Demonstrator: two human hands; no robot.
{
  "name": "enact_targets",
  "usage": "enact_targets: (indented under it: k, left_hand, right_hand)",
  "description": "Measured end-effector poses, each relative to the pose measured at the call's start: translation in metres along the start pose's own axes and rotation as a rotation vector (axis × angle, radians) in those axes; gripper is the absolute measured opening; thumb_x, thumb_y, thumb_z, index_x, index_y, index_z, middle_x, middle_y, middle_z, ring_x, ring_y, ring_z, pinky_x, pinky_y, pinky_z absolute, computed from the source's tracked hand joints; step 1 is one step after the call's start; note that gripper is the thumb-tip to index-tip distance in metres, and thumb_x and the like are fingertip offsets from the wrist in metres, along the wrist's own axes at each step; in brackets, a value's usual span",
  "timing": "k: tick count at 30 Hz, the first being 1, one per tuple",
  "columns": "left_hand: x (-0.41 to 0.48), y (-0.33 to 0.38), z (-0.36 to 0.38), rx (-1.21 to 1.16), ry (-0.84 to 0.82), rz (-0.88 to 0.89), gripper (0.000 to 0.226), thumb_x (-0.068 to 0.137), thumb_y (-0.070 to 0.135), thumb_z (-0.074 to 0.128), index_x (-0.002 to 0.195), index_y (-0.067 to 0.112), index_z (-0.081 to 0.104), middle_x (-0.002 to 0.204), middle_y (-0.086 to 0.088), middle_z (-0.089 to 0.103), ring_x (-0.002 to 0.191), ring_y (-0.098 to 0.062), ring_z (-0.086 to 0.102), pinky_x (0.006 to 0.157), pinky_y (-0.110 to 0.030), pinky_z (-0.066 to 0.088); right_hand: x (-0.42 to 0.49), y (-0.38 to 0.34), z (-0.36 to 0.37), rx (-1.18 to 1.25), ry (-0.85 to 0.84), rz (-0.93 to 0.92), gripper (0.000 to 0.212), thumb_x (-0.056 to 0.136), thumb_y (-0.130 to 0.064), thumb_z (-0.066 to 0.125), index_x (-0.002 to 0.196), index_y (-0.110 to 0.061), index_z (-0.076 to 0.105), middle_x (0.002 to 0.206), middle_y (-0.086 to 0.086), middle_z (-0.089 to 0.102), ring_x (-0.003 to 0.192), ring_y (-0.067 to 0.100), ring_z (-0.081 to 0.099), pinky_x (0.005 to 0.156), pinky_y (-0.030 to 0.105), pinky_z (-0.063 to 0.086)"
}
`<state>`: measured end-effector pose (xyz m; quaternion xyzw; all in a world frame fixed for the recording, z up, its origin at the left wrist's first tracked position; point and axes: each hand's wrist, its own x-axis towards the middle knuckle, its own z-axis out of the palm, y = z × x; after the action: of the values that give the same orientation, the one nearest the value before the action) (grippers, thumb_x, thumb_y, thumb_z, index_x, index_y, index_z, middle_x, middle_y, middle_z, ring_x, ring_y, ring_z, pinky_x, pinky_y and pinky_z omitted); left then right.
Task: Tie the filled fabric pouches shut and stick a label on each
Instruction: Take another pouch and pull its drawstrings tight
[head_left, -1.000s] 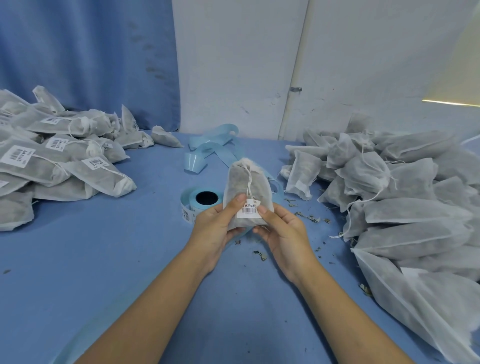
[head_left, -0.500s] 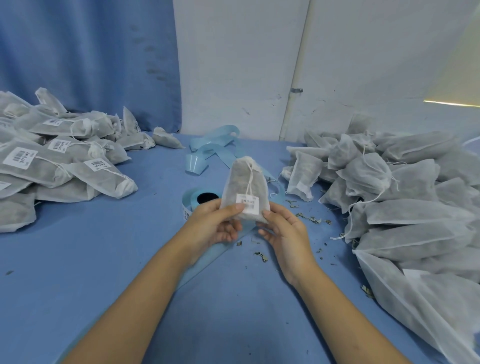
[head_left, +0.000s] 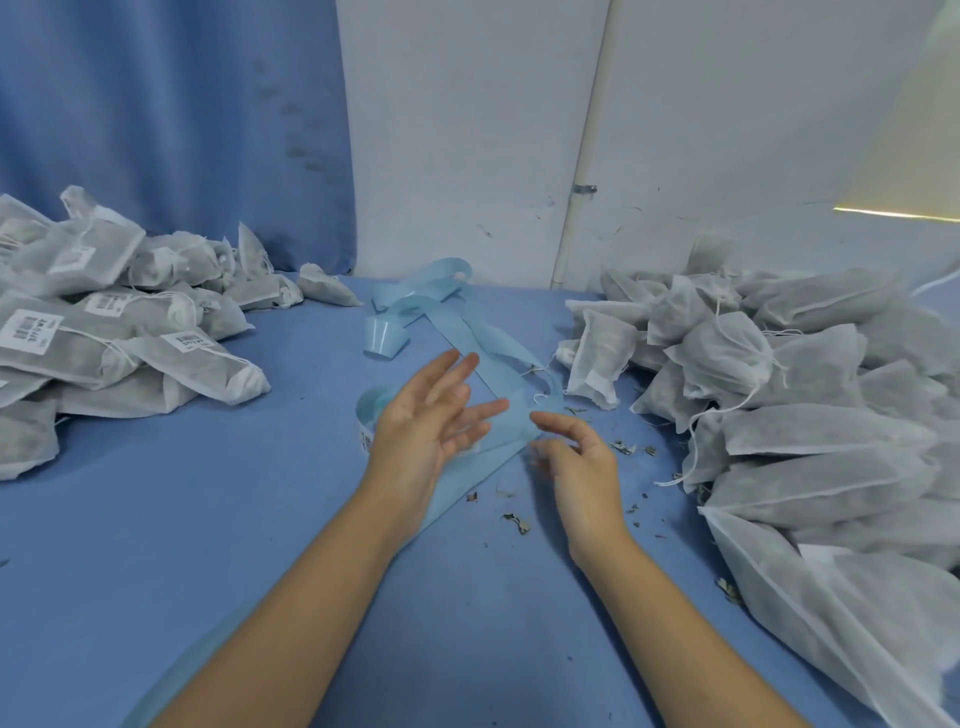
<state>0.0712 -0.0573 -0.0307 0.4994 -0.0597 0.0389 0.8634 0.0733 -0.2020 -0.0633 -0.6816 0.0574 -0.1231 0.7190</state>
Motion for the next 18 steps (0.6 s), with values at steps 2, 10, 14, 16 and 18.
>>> enact_targets:
  k: [2,10,14,16,18]
  left_hand:
    - [-0.001,-0.002,0.005,0.128,-0.028,-0.005,0.030,0.097,0.008,0.049,0.121,0.023,0.056,0.116,0.016,0.068,0.086,-0.020,0.073,0.067,-0.018,0.053]
    - [0.014,-0.012,0.029,0.243,-0.004,-0.063,0.023,0.094,0.004,0.048,0.099,0.018,0.066,0.088,0.002,0.075,0.062,-0.012,0.066,0.057,-0.015,0.049]
    - [0.017,-0.017,0.031,0.261,0.015,-0.089,0.024,0.093,0.004,0.048,0.099,0.018,0.066,0.084,0.003,0.075,0.060,-0.010,0.065,0.056,-0.015,0.048]
    - [0.016,-0.019,0.030,0.270,0.023,-0.101,0.024,0.093,0.004,0.048,0.099,0.017,0.066,0.084,0.003,0.075,0.059,-0.010,0.064,0.056,-0.015,0.048]
    - [0.015,-0.021,0.028,0.270,0.031,-0.109,0.024,0.093,0.004,0.048,0.097,0.018,0.067,0.083,0.002,0.075,0.059,-0.010,0.064,0.055,-0.015,0.048]
  right_hand:
    - [0.009,-0.001,-0.007,-0.230,0.078,-0.157,0.036,0.089,0.003,0.046,0.100,-0.027,0.065,0.109,-0.003,0.054,0.091,0.005,0.054,0.074,0.004,0.038]
    - [0.059,0.011,-0.035,-0.884,0.055,-0.166,0.044,0.091,-0.006,0.046,0.133,-0.018,0.052,0.160,-0.001,0.017,0.141,0.021,0.012,0.102,0.031,0.027]
    - [0.066,0.013,-0.039,-0.945,0.009,-0.128,0.056,0.092,-0.008,0.046,0.146,-0.016,0.036,0.161,-0.003,0.014,0.143,0.022,0.011,0.107,0.038,0.028]
    - [0.066,0.013,-0.039,-0.911,0.017,-0.147,0.058,0.091,-0.005,0.044,0.148,-0.015,0.033,0.160,-0.002,0.021,0.143,0.022,0.013,0.109,0.036,0.025]
    - [0.065,0.014,-0.039,-0.862,0.019,-0.170,0.059,0.090,-0.002,0.042,0.148,-0.015,0.033,0.158,-0.001,0.026,0.142,0.022,0.015,0.110,0.034,0.022]
